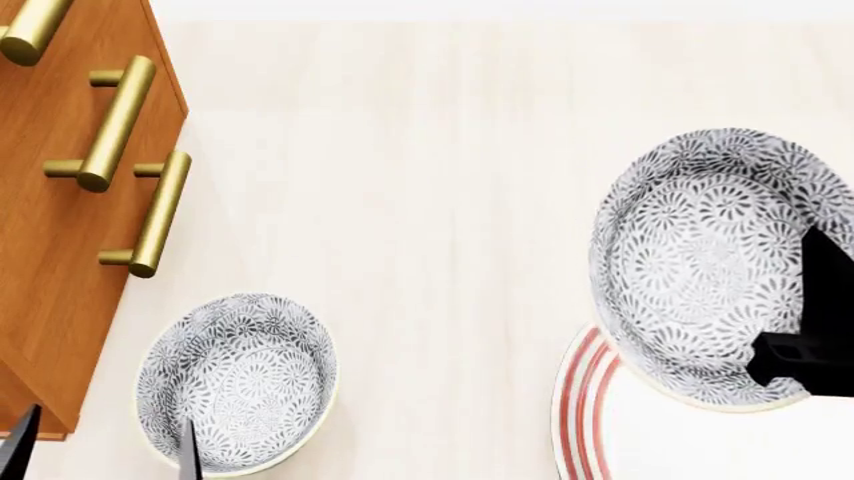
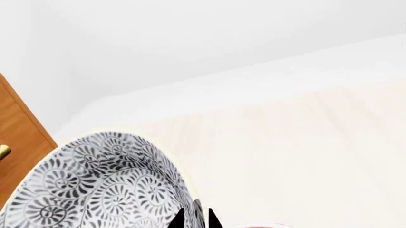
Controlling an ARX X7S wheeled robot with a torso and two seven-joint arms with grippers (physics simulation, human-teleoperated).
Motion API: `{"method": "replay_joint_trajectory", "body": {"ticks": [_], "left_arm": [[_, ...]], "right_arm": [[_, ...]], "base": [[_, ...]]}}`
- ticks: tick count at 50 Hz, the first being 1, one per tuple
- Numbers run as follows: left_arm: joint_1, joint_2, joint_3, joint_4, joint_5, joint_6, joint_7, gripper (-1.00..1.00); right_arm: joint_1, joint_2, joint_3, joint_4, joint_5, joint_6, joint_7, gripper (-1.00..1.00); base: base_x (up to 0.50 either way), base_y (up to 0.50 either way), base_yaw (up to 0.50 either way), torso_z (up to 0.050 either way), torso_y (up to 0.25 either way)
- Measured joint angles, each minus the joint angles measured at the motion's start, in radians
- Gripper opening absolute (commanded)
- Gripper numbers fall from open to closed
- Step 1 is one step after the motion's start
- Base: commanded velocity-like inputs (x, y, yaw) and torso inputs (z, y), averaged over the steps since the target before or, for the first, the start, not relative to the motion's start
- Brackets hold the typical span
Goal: Pick up the bowl and put it in the front on the plate.
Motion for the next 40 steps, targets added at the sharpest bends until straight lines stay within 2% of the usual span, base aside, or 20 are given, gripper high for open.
{"method": "replay_joint_trajectory", "body": {"ticks": [19,40], "left_arm": [[-0.003,-0.005,0.013,-0.004,0.01,-0.014,-0.003,1.0],[-0.007,-0.01,0.023,-0.012,0.01,-0.02,-0.005,1.0]], "right_arm": [[-0.192,0.045,0.116,-0.015,0.011,-0.043,-0.017,-1.0],[-0.197,0.024,0.077,0.041,-0.01,-0.018,0.034,-1.0]], "base": [[0.0,0.0,0.0,0.0,0.001],[0.0,0.0,0.0,0.0,0.0]]}}
